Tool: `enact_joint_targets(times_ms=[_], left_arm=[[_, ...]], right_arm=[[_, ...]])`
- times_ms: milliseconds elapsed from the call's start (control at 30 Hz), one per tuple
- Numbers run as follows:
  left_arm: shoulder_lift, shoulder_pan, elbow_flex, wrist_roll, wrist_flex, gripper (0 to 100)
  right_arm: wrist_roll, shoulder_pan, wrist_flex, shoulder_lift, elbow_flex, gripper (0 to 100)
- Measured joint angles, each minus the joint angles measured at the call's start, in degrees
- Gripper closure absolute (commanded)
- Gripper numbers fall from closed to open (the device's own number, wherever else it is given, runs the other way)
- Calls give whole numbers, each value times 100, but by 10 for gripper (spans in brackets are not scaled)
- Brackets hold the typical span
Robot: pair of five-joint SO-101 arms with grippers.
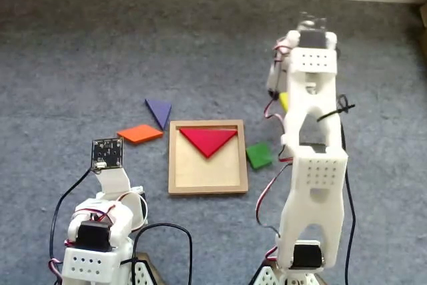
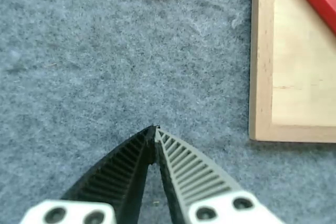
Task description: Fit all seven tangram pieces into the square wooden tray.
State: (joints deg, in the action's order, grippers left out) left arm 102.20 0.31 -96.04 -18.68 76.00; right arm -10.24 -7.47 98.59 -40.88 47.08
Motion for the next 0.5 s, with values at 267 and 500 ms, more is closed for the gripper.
enact_joint_targets(times_ms=[267,500], left_arm=[[0,0,0,0,0,994],[0,0,0,0,0,994]], right_arm=[[202,-1187,0,2180,-2910,771],[202,-2268,-624,2453,-4422,771]])
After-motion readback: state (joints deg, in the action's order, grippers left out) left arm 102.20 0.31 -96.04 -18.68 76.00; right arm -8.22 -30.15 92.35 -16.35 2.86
